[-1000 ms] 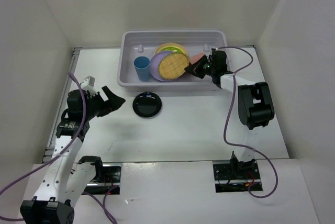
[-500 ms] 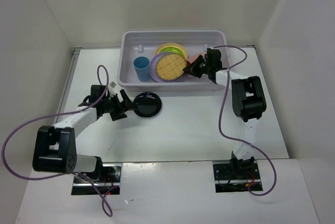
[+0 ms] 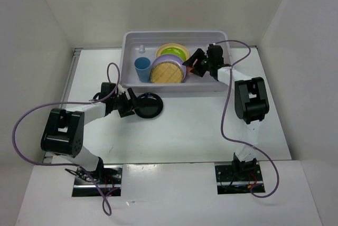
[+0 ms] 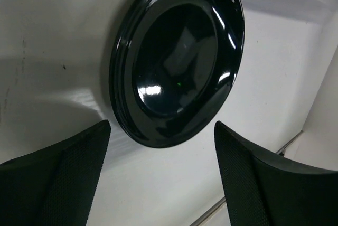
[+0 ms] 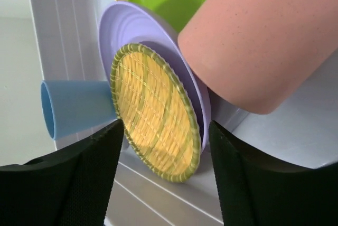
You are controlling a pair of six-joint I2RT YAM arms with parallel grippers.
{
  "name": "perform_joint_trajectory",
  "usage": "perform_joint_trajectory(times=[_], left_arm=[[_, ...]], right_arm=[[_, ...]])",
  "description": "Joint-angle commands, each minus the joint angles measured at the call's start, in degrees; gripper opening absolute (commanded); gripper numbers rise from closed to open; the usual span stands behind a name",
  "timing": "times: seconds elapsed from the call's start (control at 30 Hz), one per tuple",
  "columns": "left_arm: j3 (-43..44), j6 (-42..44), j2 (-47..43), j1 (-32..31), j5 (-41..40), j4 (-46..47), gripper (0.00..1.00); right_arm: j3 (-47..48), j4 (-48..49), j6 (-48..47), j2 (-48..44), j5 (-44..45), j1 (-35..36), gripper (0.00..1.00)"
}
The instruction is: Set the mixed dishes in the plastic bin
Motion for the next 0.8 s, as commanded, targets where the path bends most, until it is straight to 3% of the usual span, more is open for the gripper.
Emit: perform_joint_trajectory(times=[0.0, 0.2, 0.57, 0.77], left_arm=[[-1.0, -1.2, 2.0, -0.4, -0.9, 5.3, 0.84], [-1.6, -3.6, 6.9, -1.4, -0.4, 10.1, 0.7], [-3.4, -4.2, 9.7, -1.9, -0.4, 14.0, 0.42], [-3.4, -3.7, 9.7, -1.9, -0.4, 14.0, 0.19]], right_arm=[[3.8, -1.0, -1.4, -5.5, 0.9, 0.5, 0.73], [3.8, -2.2, -1.4, -11.2, 3.6, 1.5, 0.8], [4.3, -4.1, -1.9, -18.0, 4.8, 1.5, 0.81], [4.3, -4.1, -1.4, -19.1, 4.8, 1.5, 0.81]])
